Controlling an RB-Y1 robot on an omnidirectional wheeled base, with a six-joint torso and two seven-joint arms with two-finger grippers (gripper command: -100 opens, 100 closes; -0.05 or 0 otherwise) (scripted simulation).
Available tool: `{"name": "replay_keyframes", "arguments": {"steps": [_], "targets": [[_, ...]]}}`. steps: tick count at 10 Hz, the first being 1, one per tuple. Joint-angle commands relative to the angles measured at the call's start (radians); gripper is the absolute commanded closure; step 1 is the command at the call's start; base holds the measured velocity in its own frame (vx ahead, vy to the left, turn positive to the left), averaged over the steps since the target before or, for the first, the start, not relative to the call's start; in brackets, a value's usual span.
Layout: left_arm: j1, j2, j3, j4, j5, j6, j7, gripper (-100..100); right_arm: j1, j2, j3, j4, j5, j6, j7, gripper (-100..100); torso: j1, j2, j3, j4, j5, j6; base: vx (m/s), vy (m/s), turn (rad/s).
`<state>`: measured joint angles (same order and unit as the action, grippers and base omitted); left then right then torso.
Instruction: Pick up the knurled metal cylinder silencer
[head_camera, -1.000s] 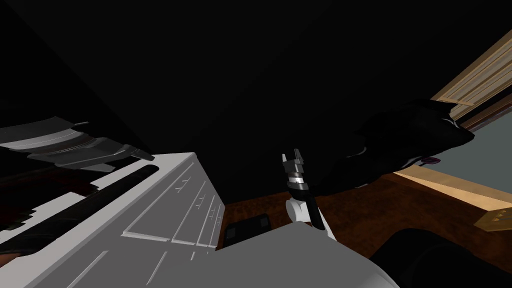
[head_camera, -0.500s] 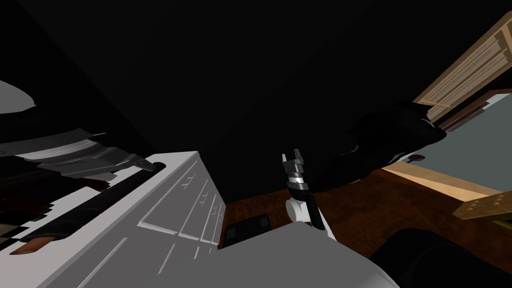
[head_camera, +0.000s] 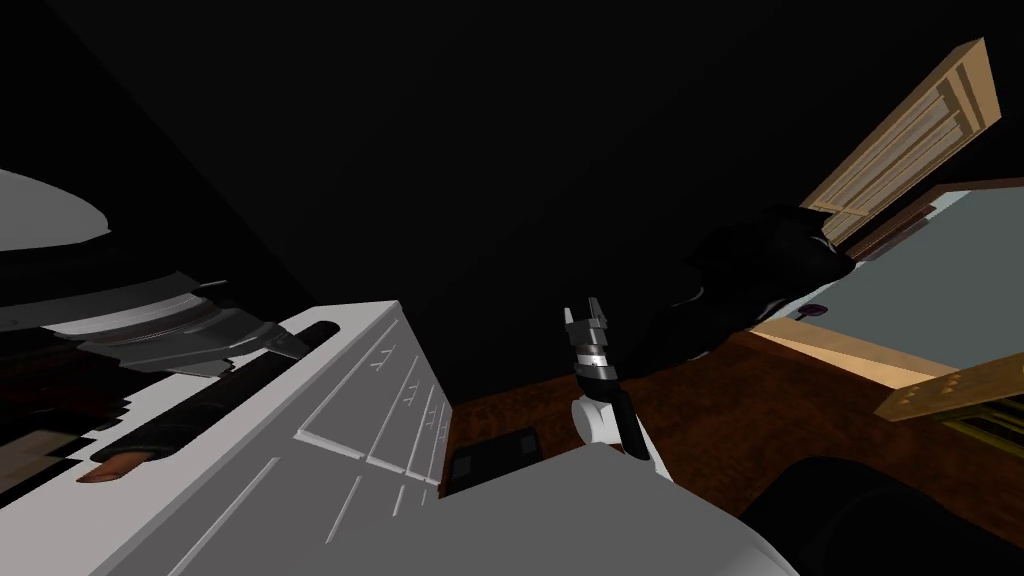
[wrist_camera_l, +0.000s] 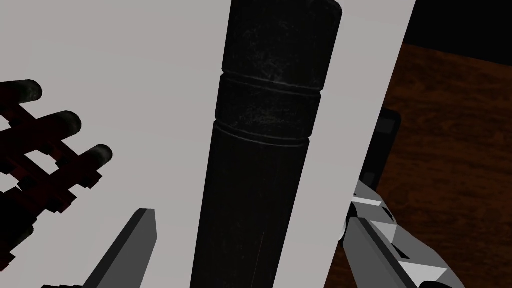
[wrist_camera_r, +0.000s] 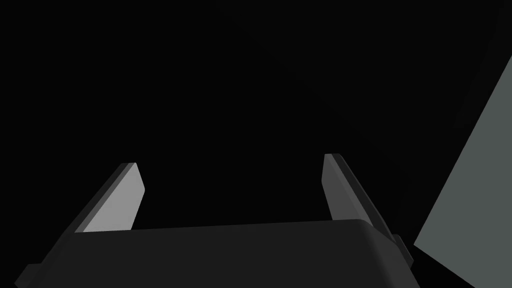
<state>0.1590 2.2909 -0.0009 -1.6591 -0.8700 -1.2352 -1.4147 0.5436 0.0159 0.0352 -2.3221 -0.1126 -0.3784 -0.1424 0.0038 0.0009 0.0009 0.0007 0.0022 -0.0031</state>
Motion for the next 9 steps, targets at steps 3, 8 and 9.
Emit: {"name": "replay_keyframes", "arguments": {"steps": [3, 8, 9], "targets": [[-0.017, -0.017, -0.007, -0.041, -0.020, 0.013, -0.038, -100, 0.000, 0.000, 0.000, 0.000, 0.000, 0.000, 0.000, 0, -0.002, -0.006, -0.003, -0.001, 0.000, -0.001, 0.084, -0.029, 0.235], [-0.039, -0.044, -0.013, -0.111, -0.052, 0.038, -0.102, -100, 0.000, 0.000, 0.000, 0.000, 0.000, 0.000, 0.000, 0, -0.006, -0.014, -0.009, -0.004, -0.002, 0.000, 0.163, -0.077, 0.310], [-0.038, -0.044, -0.012, -0.113, -0.053, 0.039, -0.106, 100, 0.000, 0.000, 0.000, 0.000, 0.000, 0.000, 0.000, 0, -0.004, -0.010, -0.007, -0.003, -0.001, 0.001, 0.012, -0.008, -0.009]]}}
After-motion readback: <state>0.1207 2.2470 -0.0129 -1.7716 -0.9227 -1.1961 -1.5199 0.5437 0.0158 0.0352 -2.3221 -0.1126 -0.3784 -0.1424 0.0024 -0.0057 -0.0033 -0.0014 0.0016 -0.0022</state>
